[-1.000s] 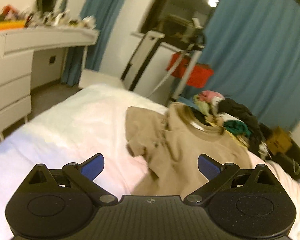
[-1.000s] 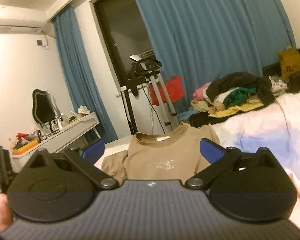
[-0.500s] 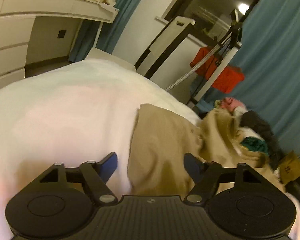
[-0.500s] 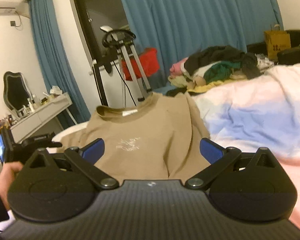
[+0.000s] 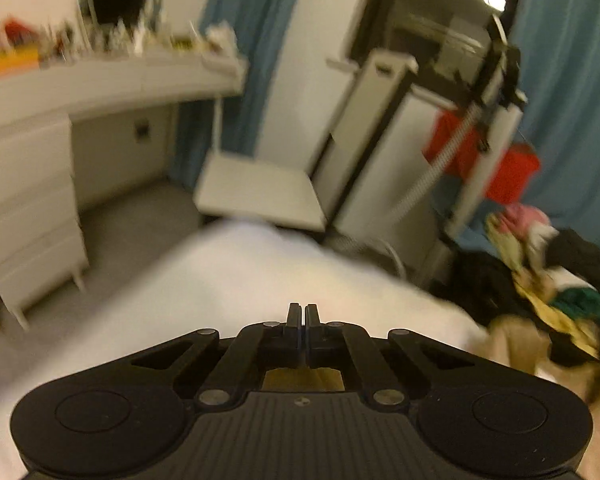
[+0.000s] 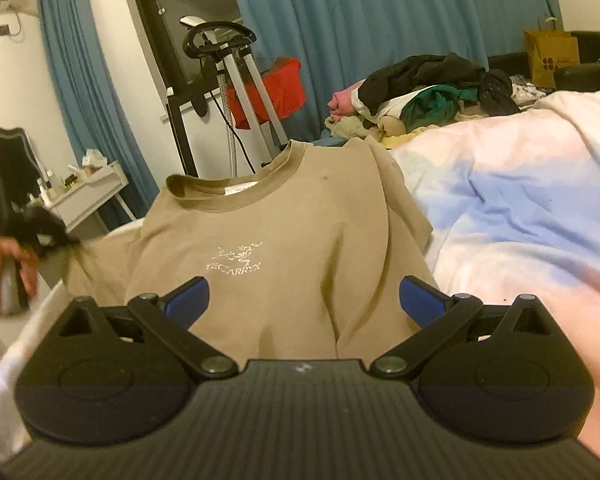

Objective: Fold clothes

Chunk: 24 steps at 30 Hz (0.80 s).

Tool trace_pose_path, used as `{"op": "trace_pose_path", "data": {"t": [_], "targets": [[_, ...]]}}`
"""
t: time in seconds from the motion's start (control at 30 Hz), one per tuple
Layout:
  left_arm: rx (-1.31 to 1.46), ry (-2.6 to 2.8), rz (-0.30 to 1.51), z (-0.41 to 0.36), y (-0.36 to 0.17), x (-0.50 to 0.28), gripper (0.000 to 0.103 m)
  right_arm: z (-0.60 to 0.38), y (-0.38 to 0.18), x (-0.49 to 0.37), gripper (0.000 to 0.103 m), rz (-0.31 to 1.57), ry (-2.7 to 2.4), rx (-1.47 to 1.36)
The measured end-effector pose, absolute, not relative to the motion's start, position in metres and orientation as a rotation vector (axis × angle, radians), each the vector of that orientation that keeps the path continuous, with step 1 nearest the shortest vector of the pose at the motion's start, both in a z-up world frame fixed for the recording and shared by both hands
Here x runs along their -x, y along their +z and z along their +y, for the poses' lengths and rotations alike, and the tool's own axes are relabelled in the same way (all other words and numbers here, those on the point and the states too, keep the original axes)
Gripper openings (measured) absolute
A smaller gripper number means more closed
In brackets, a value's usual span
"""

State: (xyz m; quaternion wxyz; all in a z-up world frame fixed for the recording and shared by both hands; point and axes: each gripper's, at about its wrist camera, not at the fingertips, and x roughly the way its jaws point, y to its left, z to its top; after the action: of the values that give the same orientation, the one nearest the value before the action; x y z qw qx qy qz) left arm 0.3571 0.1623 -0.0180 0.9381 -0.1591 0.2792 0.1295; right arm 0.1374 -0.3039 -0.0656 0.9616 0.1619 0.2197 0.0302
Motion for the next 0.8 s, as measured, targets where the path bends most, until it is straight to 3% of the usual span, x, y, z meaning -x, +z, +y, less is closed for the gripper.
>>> {"op": "trace_pose_path", "data": {"t": [0.17, 0.4, 0.53, 0.8], "targets": [[0.298, 0.400, 0.508, 0.177, 0.005, -0.361, 0.001, -0.301, -0.065, -0.135, 0.103, 0.436, 0.054, -0.299], [0.474, 0.285, 0.617, 0.207, -0.010, -0.310, 0.034, -0.299, -0.062, -0.133, 0.103, 0.431, 0.069, -0.302], [0.574, 0.183, 0.685, 0.204, -0.032, -0.257, 0.036, -0.299, -0.060, -0.130, 0.103, 0.433, 0.079, -0.328], [0.198, 0.049, 0.694, 0.143, -0.058, -0.212, 0.056, -0.299, -0.055, -0.120, 0.103, 0.429, 0.085, -0.347]]}}
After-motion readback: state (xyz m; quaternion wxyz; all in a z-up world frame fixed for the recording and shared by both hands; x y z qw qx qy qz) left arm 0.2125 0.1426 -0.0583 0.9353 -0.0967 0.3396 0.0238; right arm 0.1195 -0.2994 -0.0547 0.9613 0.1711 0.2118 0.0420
